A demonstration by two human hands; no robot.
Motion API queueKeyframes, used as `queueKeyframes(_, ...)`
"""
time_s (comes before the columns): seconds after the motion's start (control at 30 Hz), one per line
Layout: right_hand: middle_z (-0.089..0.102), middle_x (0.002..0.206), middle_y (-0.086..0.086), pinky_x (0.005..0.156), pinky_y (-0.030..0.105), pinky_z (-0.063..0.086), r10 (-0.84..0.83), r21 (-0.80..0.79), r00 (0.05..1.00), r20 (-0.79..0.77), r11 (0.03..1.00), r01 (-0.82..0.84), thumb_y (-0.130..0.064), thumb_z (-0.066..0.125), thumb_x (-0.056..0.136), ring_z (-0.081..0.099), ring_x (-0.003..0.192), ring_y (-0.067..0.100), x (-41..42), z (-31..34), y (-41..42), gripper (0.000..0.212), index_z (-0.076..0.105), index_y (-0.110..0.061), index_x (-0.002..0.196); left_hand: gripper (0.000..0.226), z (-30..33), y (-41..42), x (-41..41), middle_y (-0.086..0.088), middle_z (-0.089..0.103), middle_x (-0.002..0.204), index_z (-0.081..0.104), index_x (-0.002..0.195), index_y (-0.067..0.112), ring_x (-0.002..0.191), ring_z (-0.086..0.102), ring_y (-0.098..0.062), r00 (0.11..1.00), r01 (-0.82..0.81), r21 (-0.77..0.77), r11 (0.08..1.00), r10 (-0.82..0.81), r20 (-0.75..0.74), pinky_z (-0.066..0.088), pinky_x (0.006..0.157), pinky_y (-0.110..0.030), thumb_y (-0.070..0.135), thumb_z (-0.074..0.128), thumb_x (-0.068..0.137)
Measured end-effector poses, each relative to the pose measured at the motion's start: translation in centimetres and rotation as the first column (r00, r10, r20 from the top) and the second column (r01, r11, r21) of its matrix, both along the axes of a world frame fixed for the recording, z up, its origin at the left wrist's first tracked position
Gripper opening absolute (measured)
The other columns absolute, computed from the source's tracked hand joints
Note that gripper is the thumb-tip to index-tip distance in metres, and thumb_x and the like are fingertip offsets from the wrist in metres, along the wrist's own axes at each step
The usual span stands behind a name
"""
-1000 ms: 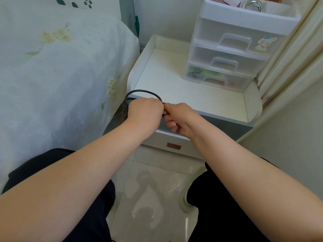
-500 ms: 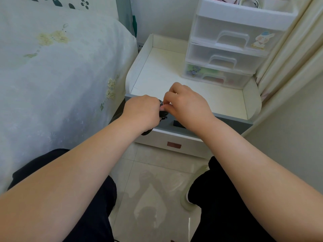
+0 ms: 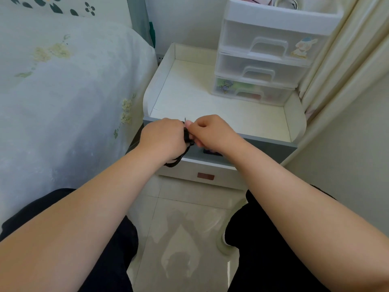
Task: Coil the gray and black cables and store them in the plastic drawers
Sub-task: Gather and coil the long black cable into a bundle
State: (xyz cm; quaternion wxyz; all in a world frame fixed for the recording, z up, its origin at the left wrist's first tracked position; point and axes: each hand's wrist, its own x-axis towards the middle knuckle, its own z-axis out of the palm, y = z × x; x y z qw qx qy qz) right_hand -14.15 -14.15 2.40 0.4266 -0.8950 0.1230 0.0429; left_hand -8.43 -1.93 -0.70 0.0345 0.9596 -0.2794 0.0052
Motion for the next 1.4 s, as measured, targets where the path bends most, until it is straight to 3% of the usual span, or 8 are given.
queueKeyframes(0.17,0.066,0.067,-0.008,0.064,0.027,0.049,0.039,0.098,0.953,0.301,0.993,-0.071,-0.027,0.067,0.087,0.055,0.059,0.009,-0.4,0.6,-1.9,0.015,0.070,-0.016,0.077,0.026,2.2,0.9,0.1,0.006,0.059,0.067,0.060,0.084,0.022,0.075,0.062,-0.019,0.960,0.004,-0.116,0.993,-0.036,-0.277,0.049,0.062,-0.031,0.048,0.062,0.079)
queueKeyframes(0.33,0.063,0.085,-0.010,0.072,0.023,0.044,0.151,-0.068,0.923,0.353,0.988,-0.136,-0.027,0.072,0.082,0.055,0.077,0.011,-0.2,-0.6,-1.8,0.008,0.075,-0.024,0.089,0.026,2.6,0.9,-0.3,0.007,0.059,0.059,0.061,0.087,0.023,0.074,0.064,-0.016,0.950,0.032,-0.153,0.988,-0.077,-0.303,0.050,0.062,-0.030,0.047,0.065,0.079)
queueKeyframes(0.43,0.067,0.094,-0.002,0.078,0.032,0.046,0.278,-0.272,0.860,0.427,0.947,-0.170,-0.031,0.070,0.082,0.055,0.089,0.019,-0.3,-0.8,-1.9,0.018,0.075,-0.024,0.098,0.022,2.6,1.0,-0.1,0.002,0.064,0.051,0.058,0.078,0.025,0.059,0.062,-0.007,0.928,0.032,-0.176,0.984,-0.095,-0.360,0.042,0.052,-0.025,0.045,0.066,0.079)
queueKeyframes(0.7,0.064,0.104,-0.003,0.087,0.035,0.044,0.477,-0.522,0.838,0.264,0.801,-0.292,-0.042,0.069,0.080,0.049,0.105,0.016,-0.2,-0.3,-2.0,0.038,0.065,-0.022,0.112,0.026,2.3,1.9,0.7,-0.011,0.073,0.072,0.059,0.085,0.027,0.056,0.065,-0.008,0.726,-0.001,-0.306,0.952,-0.210,-0.655,0.053,0.082,-0.039,0.037,0.080,0.071)
queueKeyframes(0.9,0.058,0.113,-0.006,0.095,0.031,0.042,0.487,-0.248,0.873,0.032,0.850,-0.465,-0.039,0.069,0.083,0.053,0.106,0.010,0.6,0.7,-3.0,0.033,0.060,-0.024,0.111,0.065,2.0,1.8,0.6,-0.012,0.074,0.086,0.052,0.114,0.019,0.063,0.069,-0.013,0.659,-0.075,-0.359,0.930,-0.225,-0.718,0.054,0.087,-0.045,0.042,0.086,0.063)
queueKeyframes(1.2,0.060,0.108,-0.002,0.093,0.030,0.043,0.552,-0.152,0.811,-0.194,0.799,-0.581,-0.038,0.065,0.086,0.056,0.102,0.016,2.1,2.6,-5.2,0.032,0.061,-0.018,0.111,0.060,2.9,-0.3,0.2,-0.009,0.071,0.094,0.052,0.116,0.019,0.059,0.063,-0.016,0.576,-0.154,-0.467,0.871,-0.305,-0.759,0.057,0.077,-0.038,0.028,0.086,0.068)
queueKeyframes(1.3,0.063,0.109,-0.006,0.097,0.030,0.044,0.459,-0.061,0.877,-0.139,0.880,-0.471,-0.048,0.065,0.082,0.059,0.104,0.012,3.1,3.3,-6.4,0.037,0.061,-0.027,0.114,0.035,3.3,-1.8,0.9,-0.003,0.064,0.060,0.063,0.103,0.020,0.053,0.058,-0.018,0.610,-0.228,-0.586,0.778,-0.355,-0.708,0.051,0.075,-0.029,0.028,0.081,0.075)
queueKeyframes(1.4,0.066,0.105,-0.002,0.097,0.037,0.047,0.105,0.105,0.988,0.112,0.988,-0.117,-0.057,0.059,0.082,0.063,0.101,0.013,4.6,4.2,-7.5,0.038,0.060,-0.029,0.107,0.026,3.4,-3.6,1.9,0.001,0.054,0.048,0.061,0.085,0.013,0.051,0.055,-0.019,0.676,-0.379,-0.658,0.651,-0.292,-0.677,0.049,0.080,-0.033,0.034,0.076,0.079)
